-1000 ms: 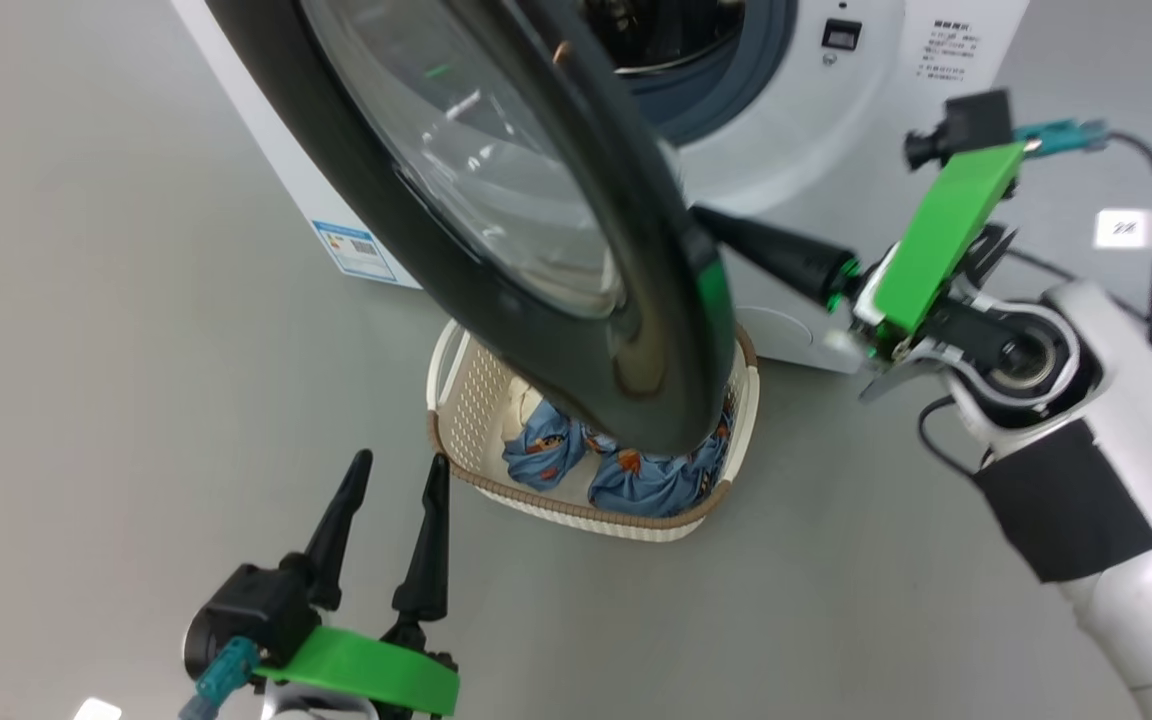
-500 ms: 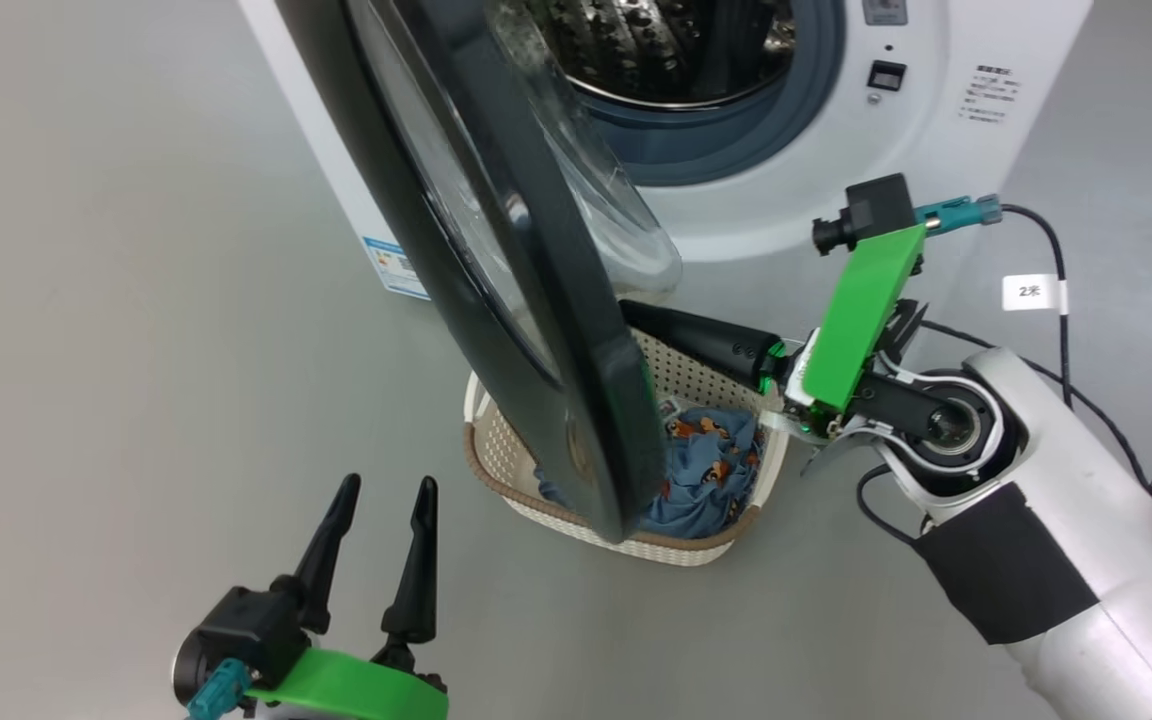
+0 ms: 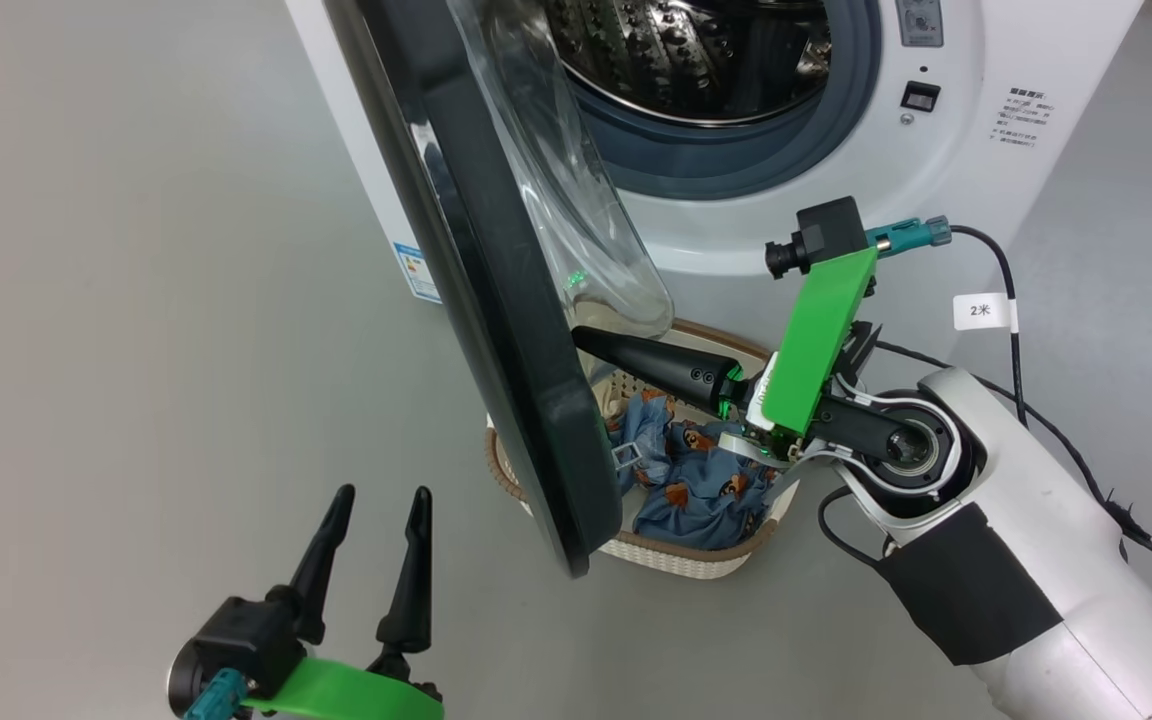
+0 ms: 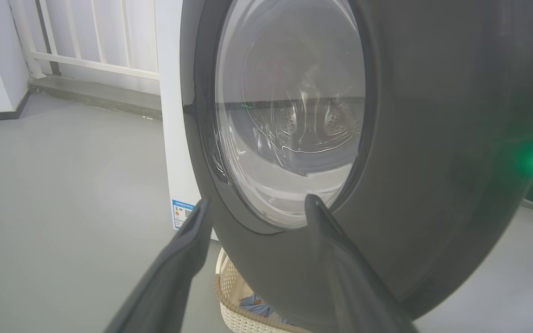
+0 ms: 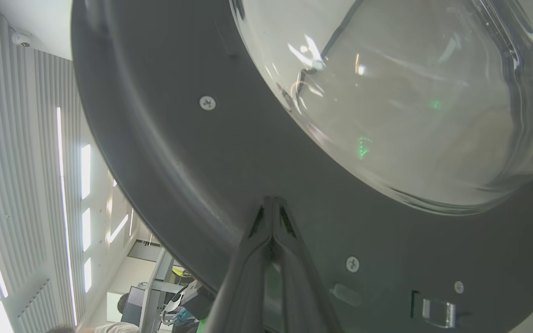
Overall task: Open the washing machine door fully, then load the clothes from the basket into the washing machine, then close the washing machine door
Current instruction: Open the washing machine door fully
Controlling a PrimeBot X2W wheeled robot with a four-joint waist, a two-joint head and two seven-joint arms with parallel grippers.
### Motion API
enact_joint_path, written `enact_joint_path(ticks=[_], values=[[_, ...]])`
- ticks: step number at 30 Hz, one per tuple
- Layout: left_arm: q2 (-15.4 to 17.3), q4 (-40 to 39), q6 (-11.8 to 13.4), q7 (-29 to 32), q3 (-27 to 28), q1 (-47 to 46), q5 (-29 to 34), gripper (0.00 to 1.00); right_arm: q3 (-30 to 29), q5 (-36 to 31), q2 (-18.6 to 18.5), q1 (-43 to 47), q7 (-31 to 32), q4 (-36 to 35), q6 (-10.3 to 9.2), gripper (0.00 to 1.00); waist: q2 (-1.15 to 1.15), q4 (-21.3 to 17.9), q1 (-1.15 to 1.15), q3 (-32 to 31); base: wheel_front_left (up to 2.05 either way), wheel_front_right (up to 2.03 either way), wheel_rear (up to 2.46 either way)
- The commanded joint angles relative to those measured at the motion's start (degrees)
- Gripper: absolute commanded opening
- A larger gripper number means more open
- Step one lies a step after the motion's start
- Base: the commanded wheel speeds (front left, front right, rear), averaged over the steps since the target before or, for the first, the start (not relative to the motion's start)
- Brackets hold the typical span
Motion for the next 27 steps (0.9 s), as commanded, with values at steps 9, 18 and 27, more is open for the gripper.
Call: enact_joint_path(ticks=[9, 18, 27], values=[[0.65, -0.84, -0.34, -0.37, 2.50, -0.60, 0.55, 1.00, 0.38, -2.79, 1.54, 1.77, -3.25, -1.52, 0.34, 0.05, 0.00, -2.35, 0.00, -1.30, 0.00, 0.00, 0.00], [0.65, 0.29, -0.68, -0.37, 3.93, -0.31, 1.14, 1.00, 1.23, -3.71, 0.31, 3.28, -6.76, -1.29, 0.34, 1.00, 0.00, -5.18, 0.00, -3.10, 0.00, 0.00, 0.00], [0.65, 0.63, -1.23, -0.37, 7.23, 1.01, 2.38, 1.00, 2.97, -4.90, -3.07, 6.93, -12.43, -2.09, 0.34, 1.00, 0.00, -9.16, 0.00, -4.95, 0.00, 0.00, 0.00]])
